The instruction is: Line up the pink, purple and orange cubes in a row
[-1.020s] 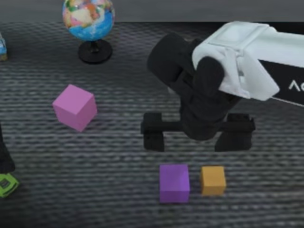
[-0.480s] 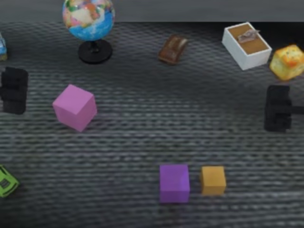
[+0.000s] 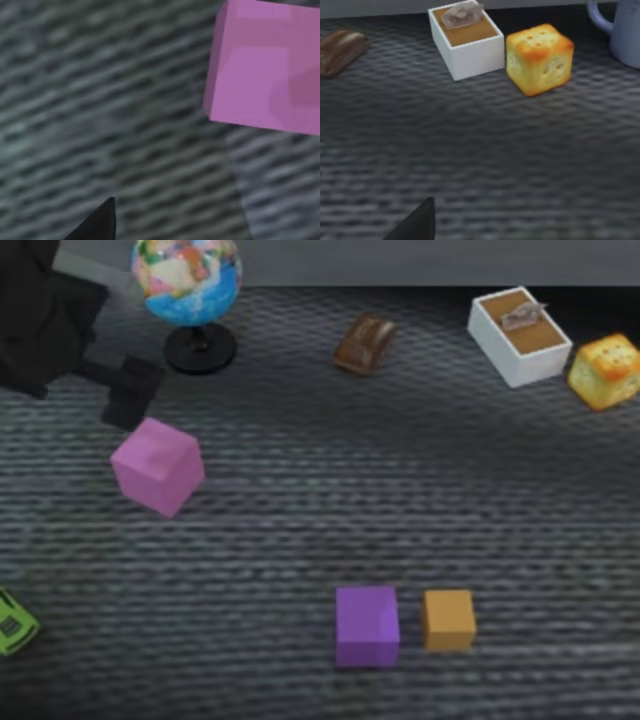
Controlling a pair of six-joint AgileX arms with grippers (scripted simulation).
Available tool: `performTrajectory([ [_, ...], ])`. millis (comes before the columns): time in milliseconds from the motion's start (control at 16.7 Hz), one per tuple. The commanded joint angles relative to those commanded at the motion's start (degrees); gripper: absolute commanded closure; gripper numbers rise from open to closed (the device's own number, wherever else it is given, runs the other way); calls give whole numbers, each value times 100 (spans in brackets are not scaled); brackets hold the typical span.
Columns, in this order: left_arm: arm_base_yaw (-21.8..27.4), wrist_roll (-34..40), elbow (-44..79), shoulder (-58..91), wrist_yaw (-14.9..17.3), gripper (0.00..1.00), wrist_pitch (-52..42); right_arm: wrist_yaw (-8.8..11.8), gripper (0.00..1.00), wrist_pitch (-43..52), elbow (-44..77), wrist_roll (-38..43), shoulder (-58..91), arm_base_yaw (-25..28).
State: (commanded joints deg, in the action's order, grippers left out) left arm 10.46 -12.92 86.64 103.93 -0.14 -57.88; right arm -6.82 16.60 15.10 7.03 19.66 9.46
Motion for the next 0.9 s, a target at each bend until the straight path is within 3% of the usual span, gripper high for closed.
performTrajectory([
  [480, 279, -285, 2221, 2398, 32, 0, -1278, 649, 0, -1583, -1464, -682, -1881, -853],
  [900, 260, -295, 2278, 2469, 33, 0, -1293, 682, 0, -1660, -1510, -703, -1966, -889],
])
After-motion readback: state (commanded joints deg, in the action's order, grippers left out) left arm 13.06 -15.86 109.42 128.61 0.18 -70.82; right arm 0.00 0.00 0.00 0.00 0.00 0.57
